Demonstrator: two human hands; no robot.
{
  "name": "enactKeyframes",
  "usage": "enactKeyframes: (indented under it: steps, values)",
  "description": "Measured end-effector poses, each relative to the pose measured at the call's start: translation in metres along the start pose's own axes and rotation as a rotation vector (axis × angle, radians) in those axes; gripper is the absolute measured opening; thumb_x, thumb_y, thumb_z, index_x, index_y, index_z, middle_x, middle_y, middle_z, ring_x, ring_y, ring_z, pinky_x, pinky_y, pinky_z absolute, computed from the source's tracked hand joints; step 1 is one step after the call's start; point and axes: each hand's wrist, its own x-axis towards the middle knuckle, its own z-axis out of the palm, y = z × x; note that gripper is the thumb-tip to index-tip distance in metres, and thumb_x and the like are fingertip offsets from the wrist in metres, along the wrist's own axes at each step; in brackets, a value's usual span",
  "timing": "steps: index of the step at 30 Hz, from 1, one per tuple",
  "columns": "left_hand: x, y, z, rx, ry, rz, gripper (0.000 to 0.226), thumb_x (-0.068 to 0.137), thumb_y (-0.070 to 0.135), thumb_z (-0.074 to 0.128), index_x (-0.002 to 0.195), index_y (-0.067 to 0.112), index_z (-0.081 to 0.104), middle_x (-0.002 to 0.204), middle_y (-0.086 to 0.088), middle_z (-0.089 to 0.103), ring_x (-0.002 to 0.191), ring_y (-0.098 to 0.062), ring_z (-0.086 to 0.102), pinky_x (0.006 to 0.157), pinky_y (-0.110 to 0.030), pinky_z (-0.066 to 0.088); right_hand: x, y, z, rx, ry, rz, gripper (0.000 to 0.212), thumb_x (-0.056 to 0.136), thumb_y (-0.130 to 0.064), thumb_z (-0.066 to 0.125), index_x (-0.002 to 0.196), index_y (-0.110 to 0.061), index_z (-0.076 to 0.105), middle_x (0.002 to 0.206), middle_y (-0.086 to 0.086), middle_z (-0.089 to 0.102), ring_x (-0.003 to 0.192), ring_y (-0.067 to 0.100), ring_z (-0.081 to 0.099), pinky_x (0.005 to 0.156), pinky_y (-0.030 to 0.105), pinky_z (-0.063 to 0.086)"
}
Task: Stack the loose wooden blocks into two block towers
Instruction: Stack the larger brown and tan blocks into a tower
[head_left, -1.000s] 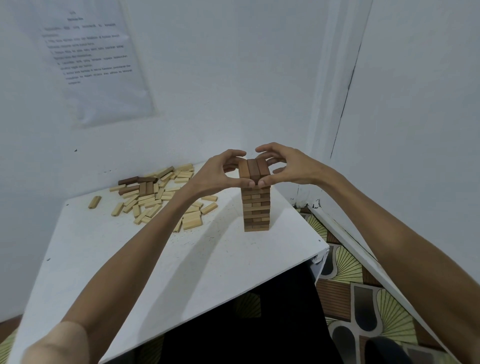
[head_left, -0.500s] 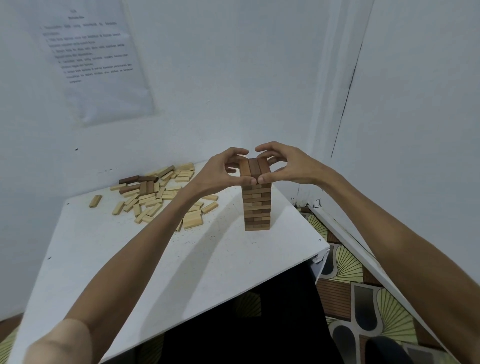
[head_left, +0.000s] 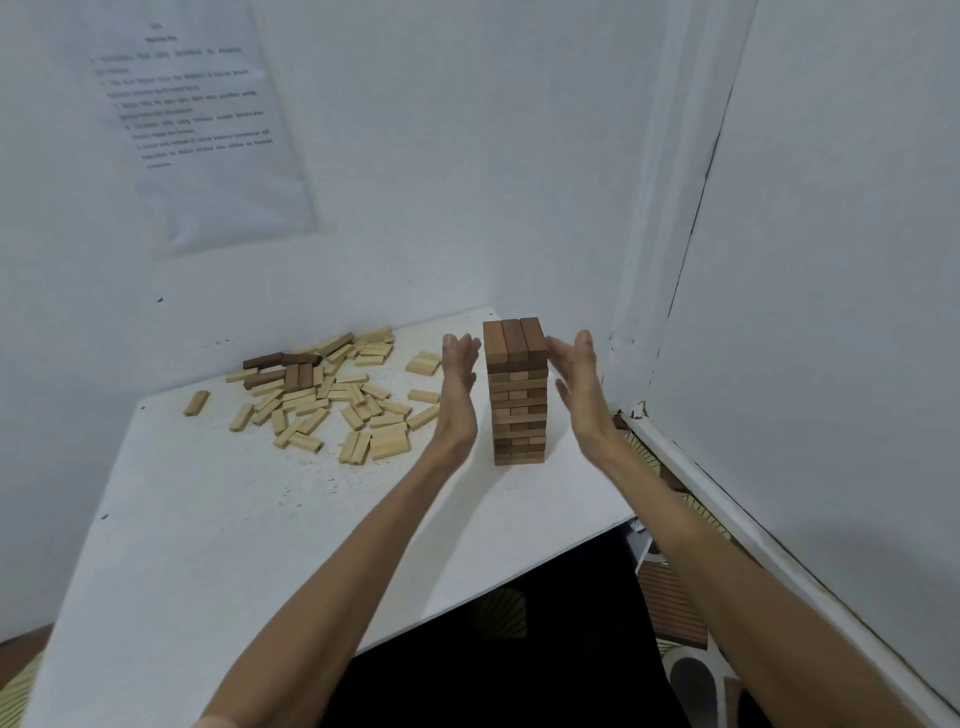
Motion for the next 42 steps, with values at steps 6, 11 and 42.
enactKeyframes:
  steps: [6,11,42]
  values:
    - [0.002,-0.005,0.021,-0.048,-0.005,0.071,0.092,0.092,0.085,0.016,0.145,0.021,0.055,0.138,-0.003,0.066,0.132,-0.018,0.058,0.119,-0.050,0.038,0.001,0.012,0.020,0.073,0.006,-0.002,0.100,0.080,-0.099,0.020,0.149,-0.033,0.053,0.150,-0.011,0.057,0.142,0.010,0.048,0.124,0.048,0.031]
    - [0.003,-0.007,0.028,-0.128,0.004,0.068,0.085,0.099,0.075,0.013,0.135,0.015,0.062,0.120,-0.010,0.074,0.117,-0.025,0.069,0.111,-0.052,0.048,-0.003,0.013,0.030,0.135,0.018,-0.018,0.086,0.089,-0.088,0.017,0.139,-0.034,0.061,0.127,-0.006,0.073,0.124,0.012,0.065,0.115,0.048,0.045]
    - [0.001,-0.019,0.028,-0.172,-0.010,0.006,0.080,0.106,0.063,0.007,0.137,0.013,0.062,0.121,-0.005,0.075,0.115,-0.016,0.070,0.092,-0.024,0.054,-0.002,0.016,0.041,0.158,0.087,-0.003,0.099,0.080,-0.097,0.023,0.149,-0.033,0.053,0.136,-0.007,0.068,0.129,0.010,0.061,0.117,0.043,0.043]
